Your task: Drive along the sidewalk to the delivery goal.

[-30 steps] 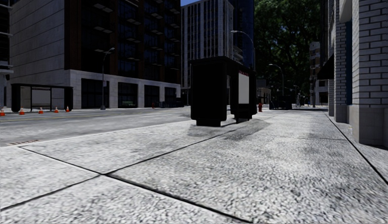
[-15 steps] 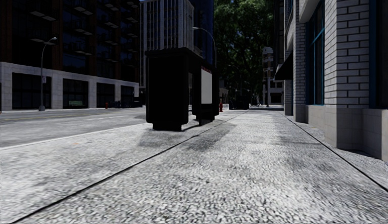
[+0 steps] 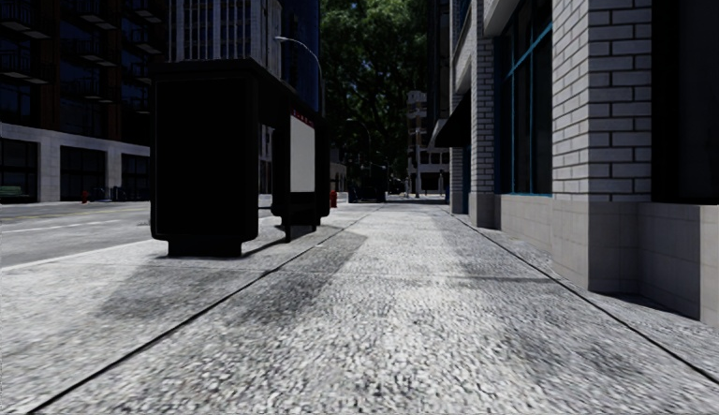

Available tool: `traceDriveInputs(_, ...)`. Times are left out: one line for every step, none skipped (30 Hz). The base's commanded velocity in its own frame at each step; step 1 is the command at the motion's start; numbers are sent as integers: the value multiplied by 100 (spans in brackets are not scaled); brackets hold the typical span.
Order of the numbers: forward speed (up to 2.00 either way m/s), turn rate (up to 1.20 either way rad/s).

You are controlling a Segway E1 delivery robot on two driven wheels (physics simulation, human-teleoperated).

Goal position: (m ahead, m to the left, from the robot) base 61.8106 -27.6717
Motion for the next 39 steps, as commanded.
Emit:
traceDriveInputs(200, -54)
traceDriveInputs(200, -54)
traceDriveInputs(200, -54)
traceDriveInputs(200, -54)
traceDriveInputs(200, -54)
traceDriveInputs(200, -54)
traceDriveInputs(200, -53)
traceDriveInputs(200, -53)
traceDriveInputs(200, -51)
traceDriveInputs(200, -29)
traceDriveInputs(200, -4)
traceDriveInputs(200, -4)
traceDriveInputs(200, 0)
traceDriveInputs(200, 0)
traceDriveInputs(200, 0)
traceDriveInputs(200, 0)
traceDriveInputs(200, 0)
traceDriveInputs(200, 0)
traceDriveInputs(200, 0)
traceDriveInputs(200, 0)
traceDriveInputs(200, 0)
traceDriveInputs(200, 0)
traceDriveInputs(200, 0)
traceDriveInputs(200, 0)
traceDriveInputs(200, 0)
traceDriveInputs(200, 0)
traceDriveInputs(200, 0)
traceDriveInputs(200, 0)
traceDriveInputs(200, 0)
traceDriveInputs(200, 0)
traceDriveInputs(200, 0)
traceDriveInputs(200, 0)
traceDriveInputs(200, 0)
traceDriveInputs(200, 0)
traceDriveInputs(200, 0)
traceDriveInputs(200, 0)
traceDriveInputs(200, 0)
traceDriveInputs(200, 0)
traceDriveInputs(200, 0)
